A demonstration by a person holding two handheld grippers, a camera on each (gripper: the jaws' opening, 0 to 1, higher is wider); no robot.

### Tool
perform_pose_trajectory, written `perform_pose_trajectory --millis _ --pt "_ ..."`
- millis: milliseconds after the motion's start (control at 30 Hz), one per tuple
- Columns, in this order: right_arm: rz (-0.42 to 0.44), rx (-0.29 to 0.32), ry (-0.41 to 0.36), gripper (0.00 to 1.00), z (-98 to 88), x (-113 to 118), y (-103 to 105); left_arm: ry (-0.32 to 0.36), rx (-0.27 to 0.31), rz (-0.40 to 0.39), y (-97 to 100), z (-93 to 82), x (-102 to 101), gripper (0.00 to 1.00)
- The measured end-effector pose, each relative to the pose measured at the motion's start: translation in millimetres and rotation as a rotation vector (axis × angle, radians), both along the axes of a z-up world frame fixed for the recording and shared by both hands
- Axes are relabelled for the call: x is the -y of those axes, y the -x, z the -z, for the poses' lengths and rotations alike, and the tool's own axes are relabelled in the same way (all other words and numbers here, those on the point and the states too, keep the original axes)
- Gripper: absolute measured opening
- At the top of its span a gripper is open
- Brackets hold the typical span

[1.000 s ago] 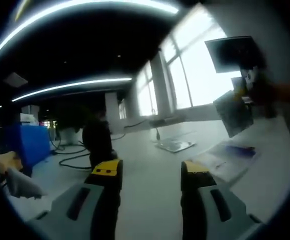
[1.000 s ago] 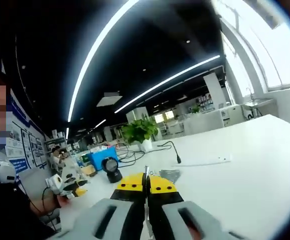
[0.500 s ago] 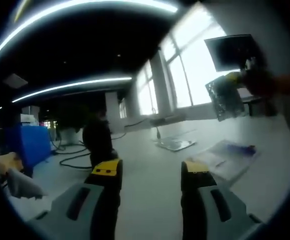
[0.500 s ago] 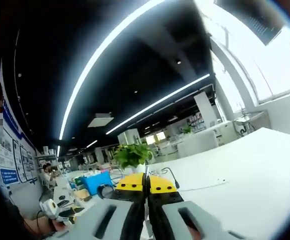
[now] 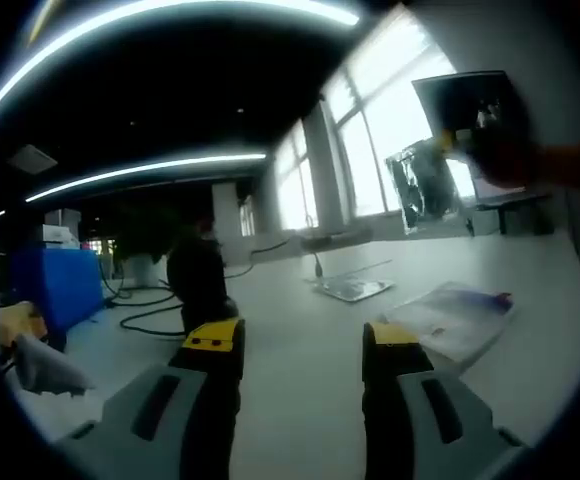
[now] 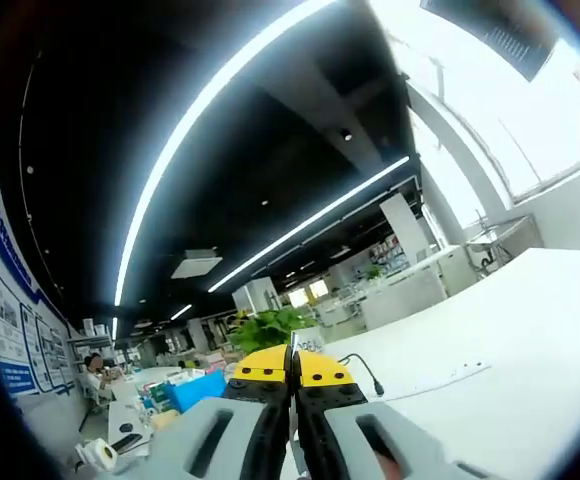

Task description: Clip sheet goods on table flip sheet goods clip sheet goods scan sheet goods put sheet goods back to table

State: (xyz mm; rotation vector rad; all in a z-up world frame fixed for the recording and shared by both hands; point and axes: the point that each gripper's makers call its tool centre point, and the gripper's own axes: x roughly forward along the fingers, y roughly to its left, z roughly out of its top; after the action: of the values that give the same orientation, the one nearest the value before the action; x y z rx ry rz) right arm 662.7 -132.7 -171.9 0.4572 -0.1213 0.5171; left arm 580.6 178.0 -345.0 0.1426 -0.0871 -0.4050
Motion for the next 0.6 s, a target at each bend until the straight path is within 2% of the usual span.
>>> perform_pose_trajectory --millis 67,600 --pt "0.001 0.005 -0.002 0.00 -1.6 -10.2 -4.3 -0.003 0.001 0.002 0.0 0.2 0.4 0.40" --pt "0.006 -0.013 -0.036 0.00 -7.8 -49.1 -37.0 -0.009 -0.005 -0.002 -5.9 3.5 -4.6 0.40"
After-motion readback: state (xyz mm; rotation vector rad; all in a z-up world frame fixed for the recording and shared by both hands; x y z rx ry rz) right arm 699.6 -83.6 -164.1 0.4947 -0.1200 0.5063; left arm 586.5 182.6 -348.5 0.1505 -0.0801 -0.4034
